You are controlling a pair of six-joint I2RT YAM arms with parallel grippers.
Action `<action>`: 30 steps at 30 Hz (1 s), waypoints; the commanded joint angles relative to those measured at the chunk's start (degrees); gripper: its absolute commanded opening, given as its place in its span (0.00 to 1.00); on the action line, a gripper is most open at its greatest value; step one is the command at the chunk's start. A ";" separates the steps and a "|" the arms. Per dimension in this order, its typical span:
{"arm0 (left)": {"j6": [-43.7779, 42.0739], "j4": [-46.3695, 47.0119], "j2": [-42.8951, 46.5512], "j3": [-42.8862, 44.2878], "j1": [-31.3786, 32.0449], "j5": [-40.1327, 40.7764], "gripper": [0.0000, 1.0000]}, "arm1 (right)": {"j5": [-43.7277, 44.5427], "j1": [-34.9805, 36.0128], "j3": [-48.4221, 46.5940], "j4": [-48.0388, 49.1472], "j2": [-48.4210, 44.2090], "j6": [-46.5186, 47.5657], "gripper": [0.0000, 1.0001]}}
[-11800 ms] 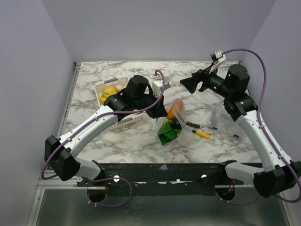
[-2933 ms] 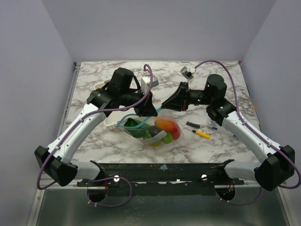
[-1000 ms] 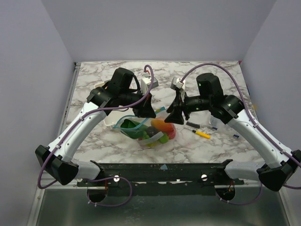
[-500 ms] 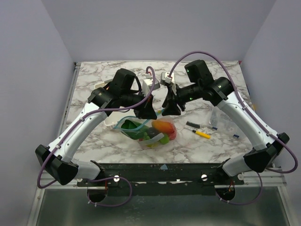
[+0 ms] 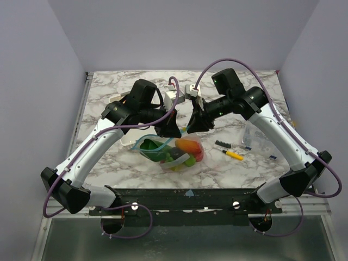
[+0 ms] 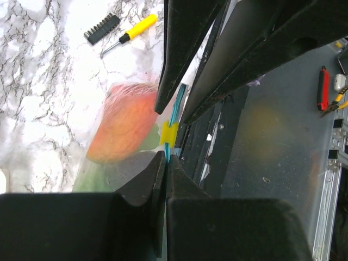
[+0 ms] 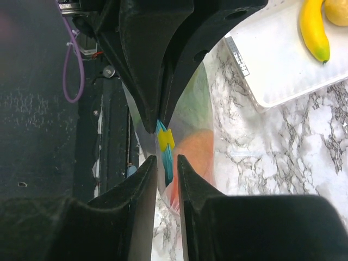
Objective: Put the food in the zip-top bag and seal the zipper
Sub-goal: Zip the zipper food storage bag at the center of the board.
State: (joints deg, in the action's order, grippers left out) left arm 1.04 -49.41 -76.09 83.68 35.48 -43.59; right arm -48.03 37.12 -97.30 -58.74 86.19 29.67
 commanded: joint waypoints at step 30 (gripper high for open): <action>4.50 8.16 -3.52 4.54 2.96 -0.94 0.31 | 4.98 0.27 14.68 19.73 -11.31 -10.17 0.00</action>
State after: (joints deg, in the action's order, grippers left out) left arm 5.52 -42.33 -78.85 85.82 37.67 -44.58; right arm -43.99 37.08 -82.83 -42.02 75.31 21.56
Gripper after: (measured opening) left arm 0.397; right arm 0.008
